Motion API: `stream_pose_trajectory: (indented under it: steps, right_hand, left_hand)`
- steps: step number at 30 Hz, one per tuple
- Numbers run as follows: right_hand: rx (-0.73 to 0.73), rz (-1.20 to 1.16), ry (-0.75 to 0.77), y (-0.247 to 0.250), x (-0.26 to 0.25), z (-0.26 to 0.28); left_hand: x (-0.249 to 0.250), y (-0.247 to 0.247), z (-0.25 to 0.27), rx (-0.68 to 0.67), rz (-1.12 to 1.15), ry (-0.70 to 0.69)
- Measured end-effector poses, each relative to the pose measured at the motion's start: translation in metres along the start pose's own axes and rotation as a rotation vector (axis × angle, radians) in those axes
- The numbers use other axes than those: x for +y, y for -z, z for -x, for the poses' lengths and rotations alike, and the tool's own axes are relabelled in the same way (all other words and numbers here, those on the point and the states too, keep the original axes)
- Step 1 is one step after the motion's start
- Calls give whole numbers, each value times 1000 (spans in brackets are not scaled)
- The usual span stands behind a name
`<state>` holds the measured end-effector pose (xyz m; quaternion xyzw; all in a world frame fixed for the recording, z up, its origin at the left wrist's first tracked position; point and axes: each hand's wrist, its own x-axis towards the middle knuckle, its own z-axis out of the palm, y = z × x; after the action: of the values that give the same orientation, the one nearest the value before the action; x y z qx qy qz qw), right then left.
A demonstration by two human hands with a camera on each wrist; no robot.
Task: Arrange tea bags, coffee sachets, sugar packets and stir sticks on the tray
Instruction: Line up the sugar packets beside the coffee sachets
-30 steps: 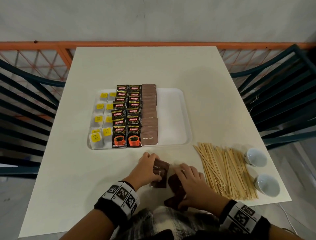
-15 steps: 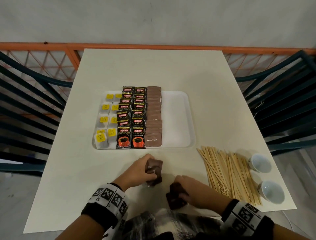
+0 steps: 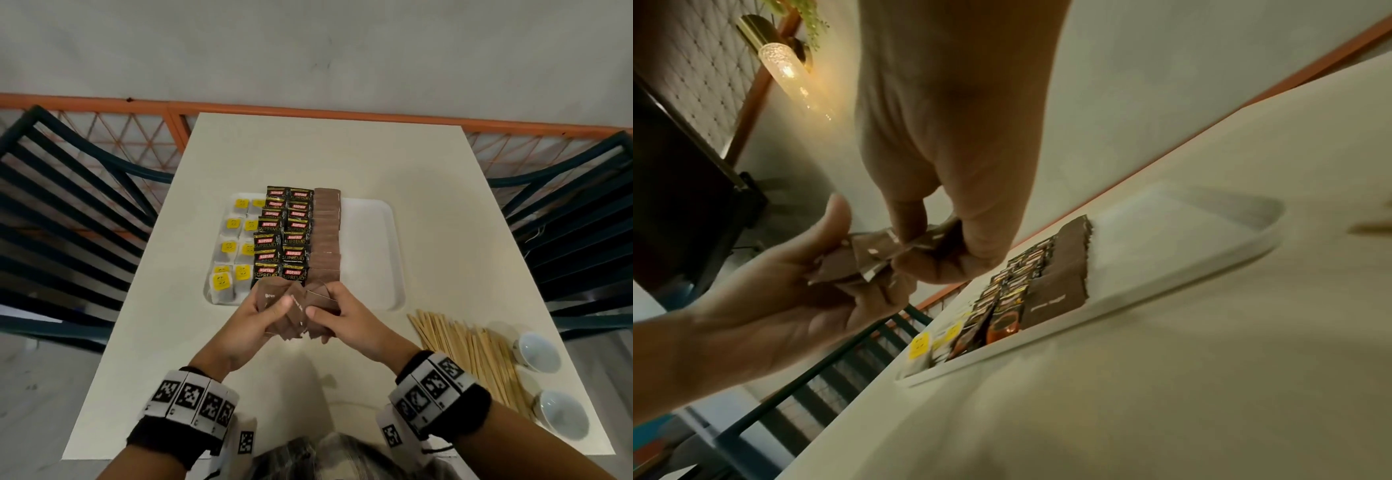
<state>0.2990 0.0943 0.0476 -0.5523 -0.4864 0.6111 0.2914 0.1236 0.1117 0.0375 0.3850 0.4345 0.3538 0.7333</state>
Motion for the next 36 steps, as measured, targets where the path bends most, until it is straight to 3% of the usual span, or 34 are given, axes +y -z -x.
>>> stream_pose_trajectory:
  steps: [5,14,18,22,28,32,36]
  right_hand:
    - [-55,7,13,-26,-4,-14]
    - [-97,118,132,-39,-2,-19]
    - [10,522,197,-33,4,-25]
    - [64,654,332,-28,5,-25]
    - [-84,829,546,-28,-5,-23]
    - [-30,936,702,-28,-6,-27]
    - [9,906,750,-31,-9,-28]
  left_hand:
    - [15,-6,1,96,166,-6]
    - [24,0,6,36,228,94]
    - [22,3,5,35,184,135]
    - [18,1,2,80,176,148]
    - [19,-8,1,66,164,258]
    - [23,-6,2,41,167,294]
    - [23,-4,2,38,135,268]
